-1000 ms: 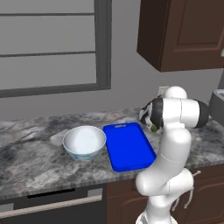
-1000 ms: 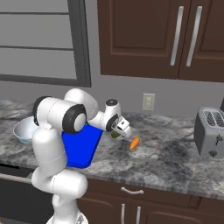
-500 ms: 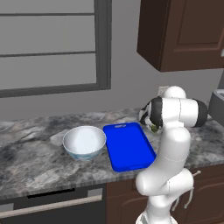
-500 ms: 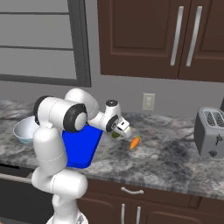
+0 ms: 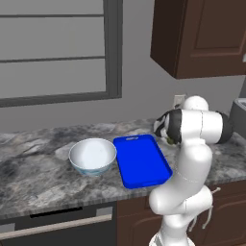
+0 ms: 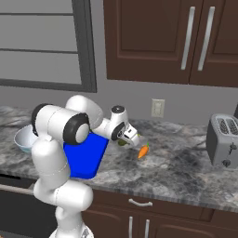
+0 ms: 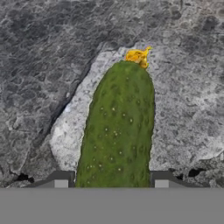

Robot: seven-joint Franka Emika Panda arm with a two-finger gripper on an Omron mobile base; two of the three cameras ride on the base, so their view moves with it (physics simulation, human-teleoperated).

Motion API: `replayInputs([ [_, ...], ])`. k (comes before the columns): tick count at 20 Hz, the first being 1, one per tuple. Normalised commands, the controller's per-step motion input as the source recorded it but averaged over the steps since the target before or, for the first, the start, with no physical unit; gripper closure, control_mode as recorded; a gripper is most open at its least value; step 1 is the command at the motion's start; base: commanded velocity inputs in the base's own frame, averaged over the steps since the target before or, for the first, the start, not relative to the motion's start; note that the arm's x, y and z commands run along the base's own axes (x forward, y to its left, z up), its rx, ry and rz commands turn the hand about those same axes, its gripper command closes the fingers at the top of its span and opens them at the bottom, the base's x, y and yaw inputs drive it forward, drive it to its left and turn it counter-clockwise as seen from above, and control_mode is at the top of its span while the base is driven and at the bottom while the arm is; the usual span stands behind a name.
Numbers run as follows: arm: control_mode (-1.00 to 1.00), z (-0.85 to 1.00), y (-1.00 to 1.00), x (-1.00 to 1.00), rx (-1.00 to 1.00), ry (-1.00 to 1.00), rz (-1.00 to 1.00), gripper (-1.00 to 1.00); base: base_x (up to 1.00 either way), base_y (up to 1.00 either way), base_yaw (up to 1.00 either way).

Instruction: Place the two vegetables and bowl onto the tray for setting up a vegetable dip station.

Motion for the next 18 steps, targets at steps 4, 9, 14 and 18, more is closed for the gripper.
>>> replayInputs([
  [4,-1.0,0.28,0.02,-0.27,0.0,-0.04,-0.01,1.0,0.0,0.0,0.0],
  [9,-1.0,0.49,0.04,-0.32,0.0,0.0,-0.06,1.0,0.0,0.0,0.0],
  [14,-1.0,0.38,0.27,-0.23,0.0,0.0,-0.06,1.0,0.0,0.0,0.0],
  [18,-1.0,0.24,0.34,-0.4,0.0,0.0,-0.08,1.0,0.0,0.0,0.0],
])
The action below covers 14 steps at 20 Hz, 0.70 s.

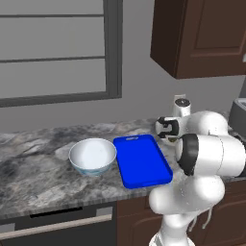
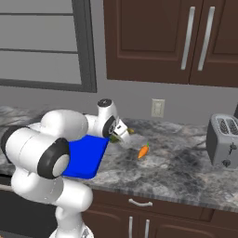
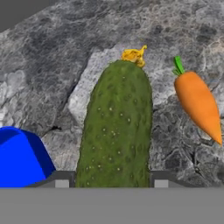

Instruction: Place the two vegetables and bowl onto the tray for setting up a vegetable dip station.

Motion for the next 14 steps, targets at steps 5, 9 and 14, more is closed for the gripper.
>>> replayInputs([
  [5,-1.0,0.13,0.34,-0.58,0.02,0.02,-0.12,1.0,0.0,0.0,0.0],
  [9,-1.0,0.17,0.38,-0.35,0.01,0.04,-0.11,1.0,0.0,0.0,0.0],
  [14,-1.0,0.22,0.51,-0.03,0.0,0.05,-0.07,1.0,0.0,0.0,0.0],
])
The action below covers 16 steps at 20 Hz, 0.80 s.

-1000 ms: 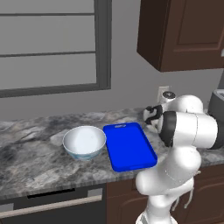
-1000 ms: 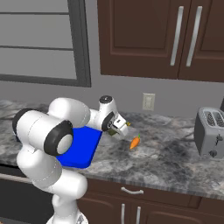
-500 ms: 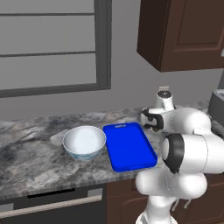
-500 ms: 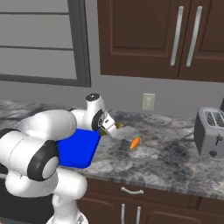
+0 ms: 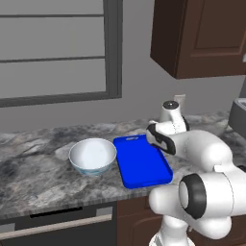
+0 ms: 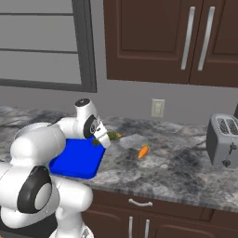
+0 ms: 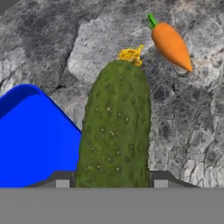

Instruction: Place the two vegetables and bowl onto the tray for setting up a vegetable dip station.

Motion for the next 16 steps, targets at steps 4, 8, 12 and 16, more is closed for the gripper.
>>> replayInputs([
  [4,-1.0,0.11,0.59,0.0,0.0,0.06,-0.07,1.0,0.0,0.0,0.0],
  [8,-1.0,0.11,0.52,0.04,0.0,0.09,-0.09,1.0,0.0,0.0,0.0],
  [12,-1.0,0.17,0.39,0.23,0.01,0.08,-0.1,1.0,0.0,0.0,0.0],
  [16,-1.0,0.05,0.26,0.44,0.0,0.04,-0.09,1.0,0.0,0.0,0.0],
])
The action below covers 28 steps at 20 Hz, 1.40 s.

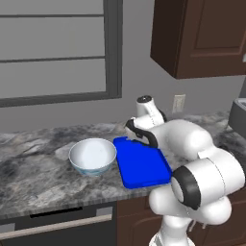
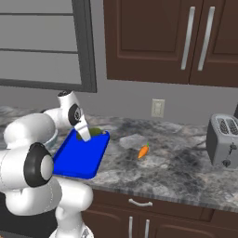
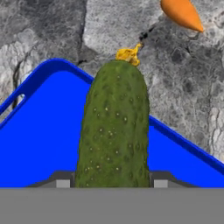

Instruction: Place the two vegetables and bowl onto the tray for setting up a vegetable dip station.

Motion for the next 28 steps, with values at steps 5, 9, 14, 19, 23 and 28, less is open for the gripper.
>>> replayInputs([
  [5,-1.0,0.0,0.17,0.32,0.03,0.04,-0.07,1.0,0.0,0.0,0.0],
  [9,-1.0,0.0,0.01,0.13,0.08,0.03,-0.01,1.0,0.0,0.0,0.0],
  [14,-1.0,0.0,0.0,0.09,0.06,0.0,-0.01,1.0,0.0,0.0,0.0],
  [19,-1.0,-0.04,0.04,0.14,0.05,0.0,-0.04,1.0,0.0,0.0,0.0],
  [23,-1.0,-0.09,0.08,0.19,0.04,0.0,-0.05,1.0,0.0,0.0,0.0],
  [28,-1.0,-0.1,0.15,0.31,0.02,0.0,-0.09,1.0,0.0,0.0,0.0],
])
